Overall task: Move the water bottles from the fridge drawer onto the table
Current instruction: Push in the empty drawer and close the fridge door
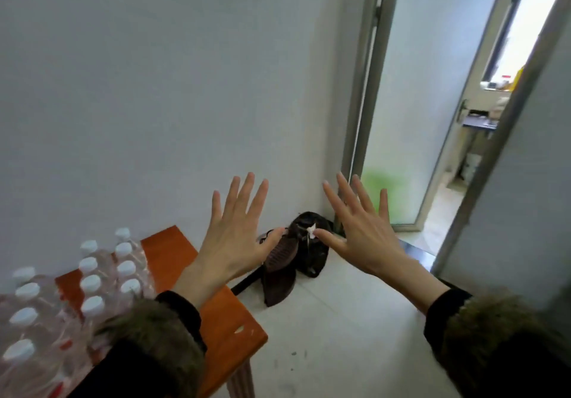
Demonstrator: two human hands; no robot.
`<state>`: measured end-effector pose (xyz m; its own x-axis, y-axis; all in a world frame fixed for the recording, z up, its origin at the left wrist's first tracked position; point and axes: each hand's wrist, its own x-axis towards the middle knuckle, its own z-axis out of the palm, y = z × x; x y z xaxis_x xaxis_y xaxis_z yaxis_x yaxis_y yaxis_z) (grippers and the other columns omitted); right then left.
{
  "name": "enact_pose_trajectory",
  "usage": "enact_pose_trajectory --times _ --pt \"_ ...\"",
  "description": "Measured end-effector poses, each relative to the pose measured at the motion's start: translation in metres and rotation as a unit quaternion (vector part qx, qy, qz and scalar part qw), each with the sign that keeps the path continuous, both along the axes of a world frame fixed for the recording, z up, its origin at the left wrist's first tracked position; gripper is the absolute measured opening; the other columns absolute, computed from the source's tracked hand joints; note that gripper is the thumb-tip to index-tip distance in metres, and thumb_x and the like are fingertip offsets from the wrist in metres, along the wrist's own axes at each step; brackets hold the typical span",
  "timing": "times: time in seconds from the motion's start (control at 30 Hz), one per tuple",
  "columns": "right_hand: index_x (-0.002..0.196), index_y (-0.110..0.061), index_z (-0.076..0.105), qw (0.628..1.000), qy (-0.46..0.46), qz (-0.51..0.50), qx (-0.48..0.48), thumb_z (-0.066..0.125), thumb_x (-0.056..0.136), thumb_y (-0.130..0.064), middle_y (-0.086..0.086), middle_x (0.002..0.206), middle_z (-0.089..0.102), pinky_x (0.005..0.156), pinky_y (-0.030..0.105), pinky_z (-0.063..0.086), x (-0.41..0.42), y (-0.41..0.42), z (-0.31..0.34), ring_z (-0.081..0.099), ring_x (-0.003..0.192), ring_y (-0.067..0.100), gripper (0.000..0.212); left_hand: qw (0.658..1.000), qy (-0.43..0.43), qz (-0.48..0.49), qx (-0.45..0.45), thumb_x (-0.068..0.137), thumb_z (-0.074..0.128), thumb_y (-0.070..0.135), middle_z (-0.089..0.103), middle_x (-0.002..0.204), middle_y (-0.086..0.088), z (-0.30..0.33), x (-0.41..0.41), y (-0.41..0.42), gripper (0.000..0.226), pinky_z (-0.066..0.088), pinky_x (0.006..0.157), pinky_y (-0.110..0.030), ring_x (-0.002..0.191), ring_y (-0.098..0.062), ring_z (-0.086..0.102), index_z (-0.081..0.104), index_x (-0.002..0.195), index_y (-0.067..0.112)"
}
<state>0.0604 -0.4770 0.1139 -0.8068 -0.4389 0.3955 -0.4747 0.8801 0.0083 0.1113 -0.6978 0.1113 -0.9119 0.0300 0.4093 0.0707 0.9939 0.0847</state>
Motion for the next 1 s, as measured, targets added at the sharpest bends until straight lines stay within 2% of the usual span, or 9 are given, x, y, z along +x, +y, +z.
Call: enact_pose_trajectory --times 0.1,0.23,0.47,0.63,0.73,0.87,1.0 --pt "0.139 -0.036 -0.024 0.997 -0.004 -0.082 -0.004 -0.003 0.069 -0.078 -0.007 0.151 -0.026 0.111 0.058 -0.008 0.032 0.056 -0.001 -0.021 0.142 0.019 0.085 0.997 -0.009 -0.077 0.005 0.071 0.002 0.072 -0.03 0.151 0.003 0.002 0.004 0.048 0.081 -0.015 0.113 -0.047 0.139 -0.018 -0.029 -0.032 0.134 0.033" --pt "0.136 -0.04 -0.025 0.986 -0.007 -0.165 -0.022 -0.013 0.065 -0.082 -0.009 0.148 -0.027 0.109 0.056 -0.011 0.084 0.124 -0.008 -0.022 0.14 0.018 0.084 0.987 -0.007 -0.162 0.011 0.073 0.004 0.07 -0.022 0.154 0.002 -0.005 0.016 0.11 0.083 -0.015 0.112 -0.045 0.14 -0.018 -0.026 -0.02 0.142 0.031" --pt "0.141 -0.039 -0.019 0.957 -0.016 -0.289 -0.035 0.004 0.072 -0.078 -0.008 0.149 -0.025 0.108 0.056 -0.014 0.164 0.245 -0.014 -0.016 0.143 0.019 0.083 0.955 -0.01 -0.296 0.023 0.077 0.011 0.069 -0.012 0.157 0.0 -0.008 0.039 0.235 0.082 -0.008 0.115 -0.048 0.143 -0.02 -0.017 -0.007 0.146 0.03" --pt "0.137 -0.041 -0.021 0.94 -0.012 -0.336 -0.05 0.004 0.071 -0.077 -0.009 0.148 -0.026 0.108 0.054 -0.016 0.204 0.326 -0.012 -0.022 0.14 0.016 0.079 0.937 -0.019 -0.35 0.008 0.071 0.0 0.08 -0.019 0.155 0.004 -0.009 0.055 0.334 0.088 -0.007 0.116 -0.047 0.141 -0.018 -0.022 -0.009 0.145 0.033" --pt "0.137 -0.04 -0.02 0.932 -0.023 -0.359 -0.055 0.007 0.073 -0.077 -0.009 0.148 -0.026 0.108 0.054 -0.015 0.225 0.383 -0.015 -0.021 0.141 0.017 0.079 0.927 -0.035 -0.374 0.015 0.071 0.003 0.075 -0.017 0.155 0.003 -0.012 0.065 0.405 0.088 -0.008 0.115 -0.047 0.141 -0.018 -0.022 -0.007 0.146 0.032" --pt "0.136 -0.04 -0.024 0.915 -0.033 -0.4 -0.034 -0.01 0.065 -0.082 -0.009 0.148 -0.028 0.108 0.054 -0.017 0.255 0.463 -0.021 -0.024 0.139 0.016 0.083 0.916 -0.046 -0.399 0.003 0.069 0.0 0.072 -0.016 0.156 0.001 -0.021 0.082 0.498 0.087 -0.009 0.115 -0.046 0.141 -0.02 -0.022 -0.008 0.146 0.032" --pt "0.136 -0.04 -0.023 0.899 -0.047 -0.434 -0.036 0.004 0.073 -0.079 -0.009 0.147 -0.028 0.11 0.054 -0.016 0.278 0.528 -0.029 -0.026 0.138 0.015 0.079 0.903 -0.068 -0.425 -0.003 0.069 -0.002 0.074 -0.022 0.154 0.002 -0.032 0.097 0.576 0.086 -0.013 0.115 -0.045 0.139 -0.019 -0.027 -0.015 0.144 0.034"
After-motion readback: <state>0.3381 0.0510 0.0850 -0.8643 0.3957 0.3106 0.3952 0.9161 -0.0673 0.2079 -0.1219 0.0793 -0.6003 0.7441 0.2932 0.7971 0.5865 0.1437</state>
